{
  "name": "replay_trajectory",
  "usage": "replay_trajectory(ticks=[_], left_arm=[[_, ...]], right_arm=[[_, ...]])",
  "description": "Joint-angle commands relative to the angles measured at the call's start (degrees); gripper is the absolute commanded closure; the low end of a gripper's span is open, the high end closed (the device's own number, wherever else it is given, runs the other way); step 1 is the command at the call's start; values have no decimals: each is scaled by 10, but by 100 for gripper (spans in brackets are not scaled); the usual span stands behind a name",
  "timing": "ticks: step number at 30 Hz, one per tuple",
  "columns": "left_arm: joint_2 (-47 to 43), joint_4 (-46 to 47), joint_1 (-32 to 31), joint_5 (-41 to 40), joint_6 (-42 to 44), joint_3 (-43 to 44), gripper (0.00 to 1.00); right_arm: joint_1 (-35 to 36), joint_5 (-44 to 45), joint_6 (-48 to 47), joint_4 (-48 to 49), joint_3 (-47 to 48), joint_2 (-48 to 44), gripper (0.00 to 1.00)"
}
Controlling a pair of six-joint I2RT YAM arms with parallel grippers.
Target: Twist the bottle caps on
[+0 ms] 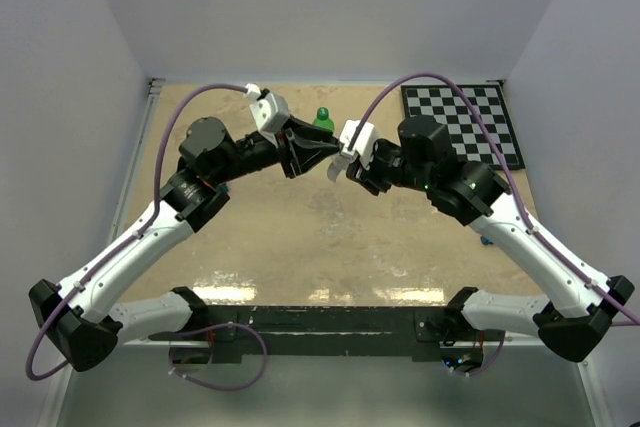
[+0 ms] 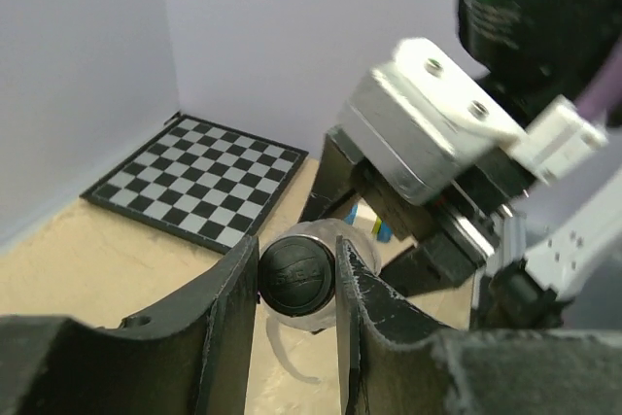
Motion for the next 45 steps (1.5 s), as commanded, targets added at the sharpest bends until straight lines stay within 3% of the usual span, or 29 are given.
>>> replay_trajectory(ticks=[1,8,11,13,15,18,22,24,27,35,41,45], left_arm=[[-14,-5,23,230,216,-12,100],[54,-298,25,371,472,107,100],[96,-427,25,386,579,162,100],[102,-457,27,373,603,176,100],[91,-412,30,360,563,160,97],[51,-272,34,314,429,110,72],[-9,-91,36,191,261,38,23],[-35,-17,36,118,188,10,10],[-64,33,36,22,70,-15,6],[-70,3,34,-155,-213,-22,10],[-45,-50,32,-189,-311,0,19],[-21,-81,13,-211,-328,29,23]], right_arm=[[2,-67,-2,-20,24,-13,100],[2,-94,-3,-35,45,-4,100],[2,-91,-4,-38,47,1,100],[2,-89,-4,-38,47,5,100],[2,-86,-3,-38,46,5,100],[2,-76,-2,-37,42,4,100],[2,-56,1,-31,33,-2,100],[2,-45,6,-29,28,-6,100],[2,-23,13,-24,23,-9,100],[2,30,19,-24,15,-2,100],[2,38,20,-24,20,5,100],[2,42,20,-28,26,12,100]])
